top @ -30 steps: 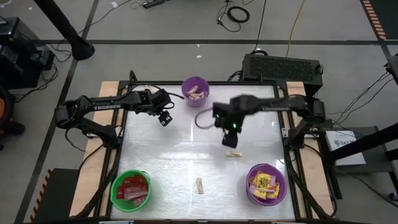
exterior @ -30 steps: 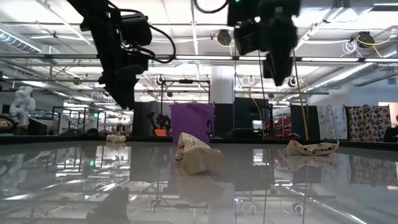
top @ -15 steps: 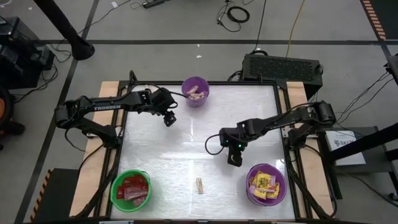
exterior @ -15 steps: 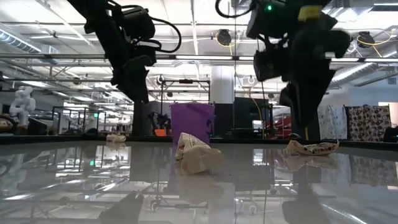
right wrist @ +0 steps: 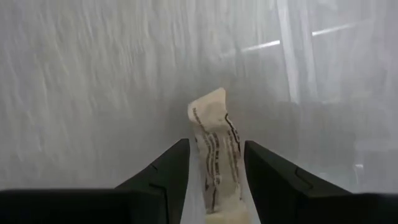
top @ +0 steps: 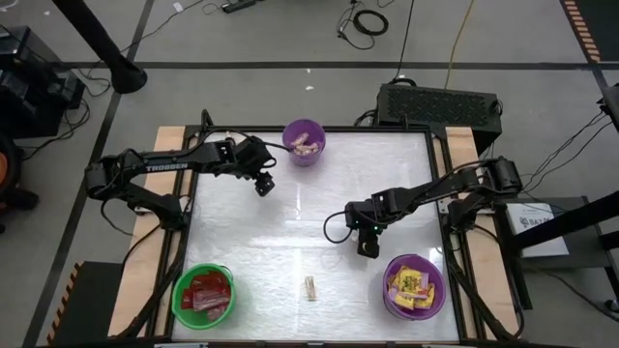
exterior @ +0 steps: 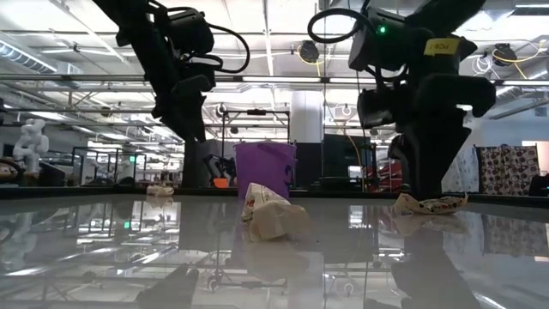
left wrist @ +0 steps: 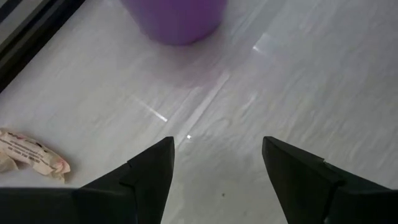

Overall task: Sort candy by brand, put in halloween buckets
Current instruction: Put the white chocolate into the top purple bucket

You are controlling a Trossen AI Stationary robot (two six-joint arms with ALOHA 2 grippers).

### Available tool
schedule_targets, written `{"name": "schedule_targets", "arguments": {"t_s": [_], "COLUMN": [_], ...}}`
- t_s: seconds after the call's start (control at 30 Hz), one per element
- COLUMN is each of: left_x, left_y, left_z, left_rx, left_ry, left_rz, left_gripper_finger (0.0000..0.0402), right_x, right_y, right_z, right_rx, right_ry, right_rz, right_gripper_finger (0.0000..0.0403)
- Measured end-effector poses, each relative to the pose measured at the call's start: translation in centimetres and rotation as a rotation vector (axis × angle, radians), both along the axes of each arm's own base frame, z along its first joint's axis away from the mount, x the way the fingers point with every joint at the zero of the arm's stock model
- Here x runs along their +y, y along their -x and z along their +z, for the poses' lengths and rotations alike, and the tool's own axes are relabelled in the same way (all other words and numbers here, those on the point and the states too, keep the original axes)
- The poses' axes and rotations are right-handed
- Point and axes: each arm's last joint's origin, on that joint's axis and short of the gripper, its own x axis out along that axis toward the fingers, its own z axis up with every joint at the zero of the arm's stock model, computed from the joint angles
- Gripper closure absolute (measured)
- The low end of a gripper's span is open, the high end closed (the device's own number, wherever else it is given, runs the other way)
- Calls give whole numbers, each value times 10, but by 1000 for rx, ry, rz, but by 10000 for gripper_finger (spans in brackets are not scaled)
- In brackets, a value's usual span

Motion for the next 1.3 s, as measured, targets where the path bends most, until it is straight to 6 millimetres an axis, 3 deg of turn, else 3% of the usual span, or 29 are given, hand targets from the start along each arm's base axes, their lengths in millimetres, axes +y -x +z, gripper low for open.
{"name": "schedule_targets", "arguments": {"t_s": [0.5, 0.97, 1.13, 1.3], "left_x": [0, 0, 0, -2], "left_y": [0, 0, 0, 1], "left_z": [0, 0, 0, -1], "left_rx": [-7, -7, -8, 0], "left_ry": [12, 12, 14, 63], "left_rz": [22, 22, 20, -6], "left_gripper_finger": [150, 150, 150, 150], "right_x": [-2, -1, -5, -14], "right_y": [8, 7, -2, -18], "right_z": [-14, -13, -5, 20], "right_rx": [10, -2, -38, -83], "right_ry": [25, -2, 3, 7], "right_rz": [-65, -55, -54, -75], "right_gripper_finger": [264, 380, 400, 400]}}
